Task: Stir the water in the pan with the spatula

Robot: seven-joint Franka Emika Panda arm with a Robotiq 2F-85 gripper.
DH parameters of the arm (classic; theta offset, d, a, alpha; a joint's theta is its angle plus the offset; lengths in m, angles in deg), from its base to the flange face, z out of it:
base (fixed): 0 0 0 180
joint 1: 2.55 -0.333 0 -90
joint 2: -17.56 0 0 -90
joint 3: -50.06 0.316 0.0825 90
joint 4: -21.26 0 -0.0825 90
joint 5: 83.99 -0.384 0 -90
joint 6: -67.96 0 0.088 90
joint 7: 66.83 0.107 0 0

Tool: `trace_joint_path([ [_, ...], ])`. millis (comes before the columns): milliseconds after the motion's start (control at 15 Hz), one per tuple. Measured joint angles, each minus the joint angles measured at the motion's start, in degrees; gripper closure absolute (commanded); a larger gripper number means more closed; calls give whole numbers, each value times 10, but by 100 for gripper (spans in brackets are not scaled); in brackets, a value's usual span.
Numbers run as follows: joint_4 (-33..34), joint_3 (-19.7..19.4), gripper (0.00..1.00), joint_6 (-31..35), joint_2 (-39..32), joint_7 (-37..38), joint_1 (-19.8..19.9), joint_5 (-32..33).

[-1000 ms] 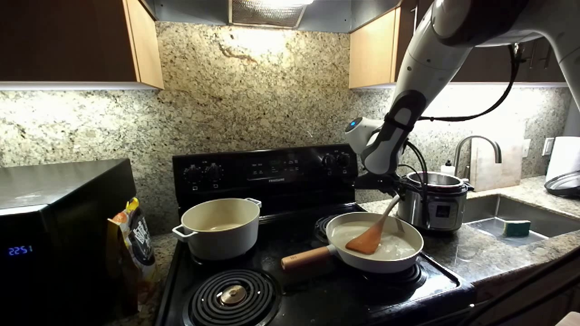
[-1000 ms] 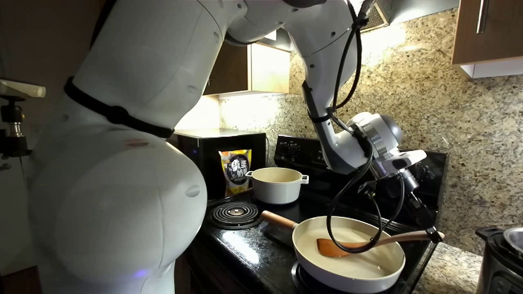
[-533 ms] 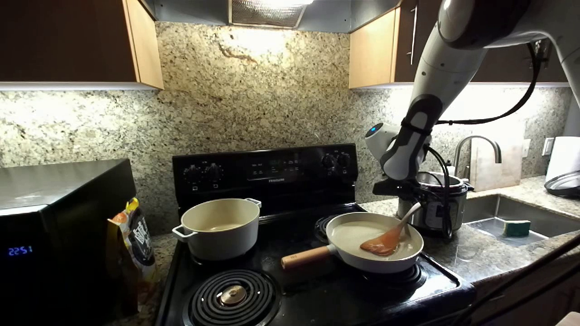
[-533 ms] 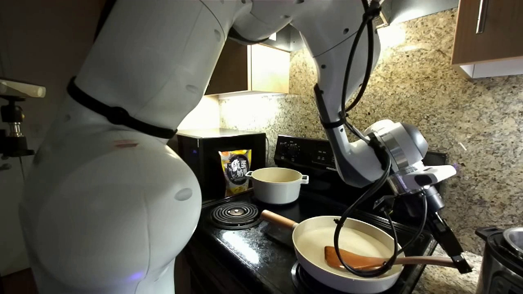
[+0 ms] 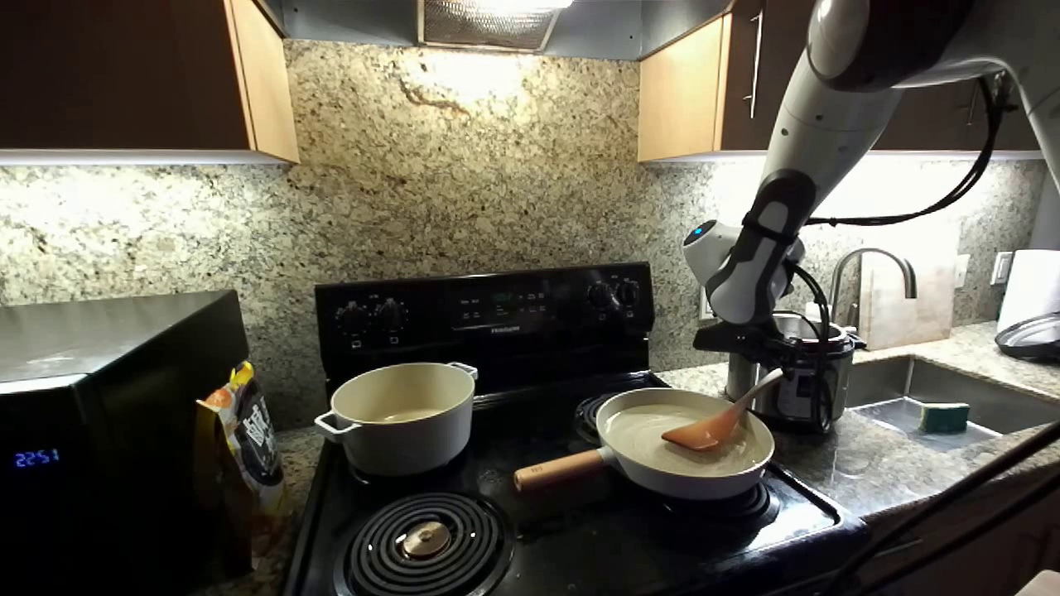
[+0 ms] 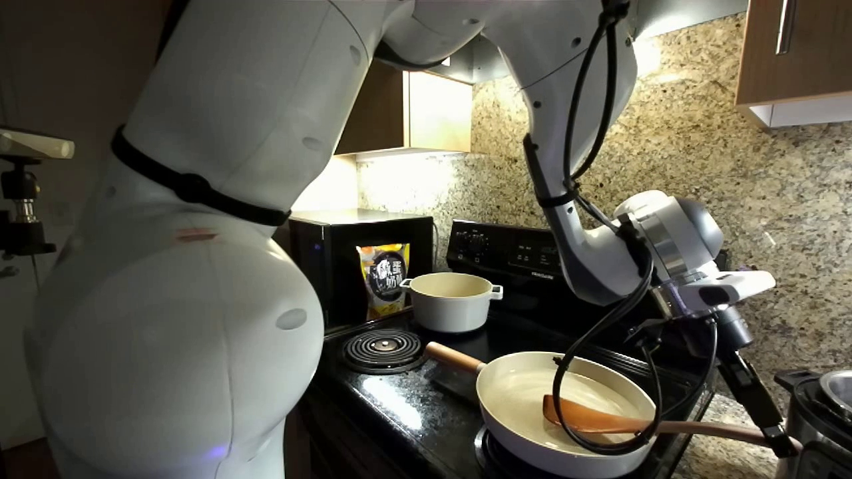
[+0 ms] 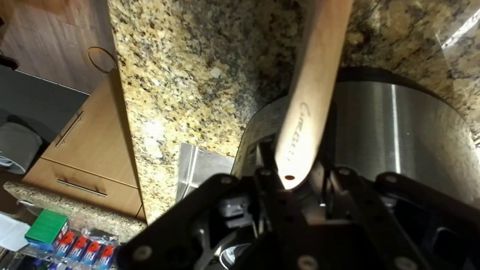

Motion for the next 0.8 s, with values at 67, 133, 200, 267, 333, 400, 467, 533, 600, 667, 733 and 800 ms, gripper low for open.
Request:
trace_joint_path([
  [67, 3, -1, 92, 0, 0, 0, 0, 0],
  [133, 6, -2, 92, -1, 0, 0, 0, 0],
  [200, 9, -3, 92, -1, 1, 0, 0, 0],
  [267, 12, -4, 92, -2, 1, 0, 0, 0],
  [333, 16, -5, 92, -5, 3, 0, 0, 0],
  [400, 21, -6, 92, -8, 4, 0, -1, 0],
  [467, 26, -7, 92, -12, 6, 0, -4, 0],
  [533, 31, -8, 92, -18, 8, 0, -6, 2],
  [600, 37, -8, 93, -26, 10, 0, -9, 4],
  [667, 43, -8, 92, -34, 12, 0, -13, 5],
  [733, 49, -7, 93, -43, 13, 0, -17, 7],
  [800, 55, -7, 92, -52, 14, 0, -21, 9],
])
